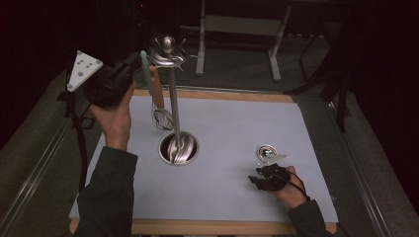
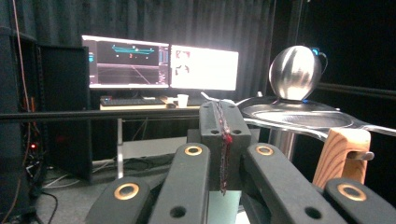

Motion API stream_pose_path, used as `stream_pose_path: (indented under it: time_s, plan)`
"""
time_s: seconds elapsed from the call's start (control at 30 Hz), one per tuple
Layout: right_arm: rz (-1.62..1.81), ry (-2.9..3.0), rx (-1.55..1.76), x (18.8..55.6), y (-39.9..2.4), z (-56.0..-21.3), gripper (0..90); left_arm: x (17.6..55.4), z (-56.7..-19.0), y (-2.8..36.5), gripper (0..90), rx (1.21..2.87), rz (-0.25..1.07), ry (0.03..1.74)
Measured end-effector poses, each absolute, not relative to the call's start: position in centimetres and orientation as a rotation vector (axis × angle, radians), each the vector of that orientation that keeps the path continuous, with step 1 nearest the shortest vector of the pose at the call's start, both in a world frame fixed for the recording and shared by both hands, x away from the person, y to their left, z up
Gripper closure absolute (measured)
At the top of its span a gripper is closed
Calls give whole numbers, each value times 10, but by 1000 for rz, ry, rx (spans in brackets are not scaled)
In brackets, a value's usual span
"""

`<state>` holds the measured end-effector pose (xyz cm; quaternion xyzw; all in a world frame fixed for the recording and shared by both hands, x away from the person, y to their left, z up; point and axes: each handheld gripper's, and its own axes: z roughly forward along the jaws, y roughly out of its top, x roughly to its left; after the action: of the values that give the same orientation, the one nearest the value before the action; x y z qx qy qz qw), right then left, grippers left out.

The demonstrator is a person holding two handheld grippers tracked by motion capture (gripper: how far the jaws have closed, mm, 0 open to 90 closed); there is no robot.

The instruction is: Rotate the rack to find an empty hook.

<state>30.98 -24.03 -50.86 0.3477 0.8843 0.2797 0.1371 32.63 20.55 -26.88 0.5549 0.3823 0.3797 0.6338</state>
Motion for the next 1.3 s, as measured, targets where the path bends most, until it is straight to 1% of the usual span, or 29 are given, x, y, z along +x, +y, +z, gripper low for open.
stream_pose_path:
  time_s: [0.8,1.3]
  plan:
    - [816,2565,1006,310,-241,-509,558,339,-263,203,900,1312,907,905]
    - [812,2568,1012,310,-242,-511,558,333,-263,208,897,1353,936,889]
